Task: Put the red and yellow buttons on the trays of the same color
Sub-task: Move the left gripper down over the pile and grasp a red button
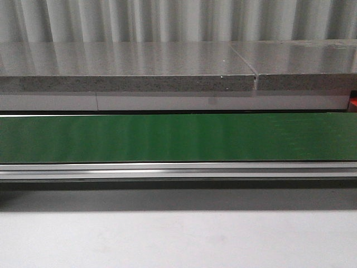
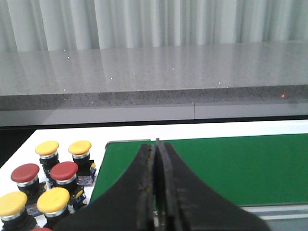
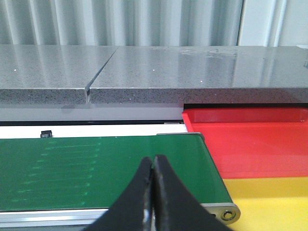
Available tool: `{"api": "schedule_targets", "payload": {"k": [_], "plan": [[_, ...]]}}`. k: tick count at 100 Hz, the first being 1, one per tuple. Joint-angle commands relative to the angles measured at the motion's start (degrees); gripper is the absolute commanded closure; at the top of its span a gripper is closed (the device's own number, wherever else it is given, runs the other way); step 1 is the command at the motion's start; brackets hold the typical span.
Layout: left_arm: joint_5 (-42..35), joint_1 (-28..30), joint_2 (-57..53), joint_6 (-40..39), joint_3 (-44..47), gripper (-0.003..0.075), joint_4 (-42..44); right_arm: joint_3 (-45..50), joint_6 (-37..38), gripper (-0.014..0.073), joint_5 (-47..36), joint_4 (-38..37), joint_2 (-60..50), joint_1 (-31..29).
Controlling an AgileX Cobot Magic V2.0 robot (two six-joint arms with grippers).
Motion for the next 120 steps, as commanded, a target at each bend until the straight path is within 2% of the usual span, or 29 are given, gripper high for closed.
{"api": "schedule_targets", "payload": {"k": [1, 15, 31, 38, 45, 62, 67, 76, 82, 106, 120], "plan": [[1.42, 0.14, 2.35, -0.08, -7.18, 0.0741, -0.21, -1.03, -0.35, 0.0659, -4.02, -0.46, -1.2, -0.18], [8.72, 0.14, 8.76, -0.08, -14.55, 0.0741, -0.22, -1.03, -0.35, 0.0659, -4.02, -0.46, -1.2, -0.18], [11.33, 0.14, 18.19, -0.08, -20.02, 0.0739, -0.22, -1.03, -0.35, 0.0659, -4.02, -0.46, -1.2, -0.18], [12.07, 0.14, 22.55, -0.08, -21.96, 0.0715, -0.22, -1.03, -0.35, 0.0659, -4.02, -0.46, -1.2, -0.18], [12.21, 0.14, 26.88, -0.08, -23.6, 0.0636, -0.22, -1.03, -0.35, 0.0659, -4.02, -0.46, -1.2, -0.18], [12.86, 0.14, 36.31, -0.08, -27.36, 0.0315, -0.22, -1.03, -0.35, 0.0659, -4.02, -0.46, -1.2, -0.18], [12.86, 0.14, 38.68, -0.08, -28.65, 0.0272, -0.22, -1.03, -0.35, 0.0659, -4.02, -0.46, -1.2, -0.18], [13.19, 0.77, 43.09, -0.96, -31.39, 0.0269, -0.22, -1.03, -0.35, 0.0659, -4.02, -0.46, -1.2, -0.18], [14.55, 1.96, 45.87, -4.19, -33.45, 0.0269, -0.22, -1.03, -0.35, 0.0659, -4.02, -0.46, -1.2, -0.18], [27.98, 11.34, 59.37, -5.93, -44.5, 0.0269, -0.22, -1.03, -0.35, 0.0659, -4.02, -0.46, -1.2, -0.18], [27.36, 15.41, 65.26, -5.93, -48.64, 0.0269, -0.22, -1.03, -0.35, 0.0659, -4.02, -0.46, -1.2, -0.18]]}}
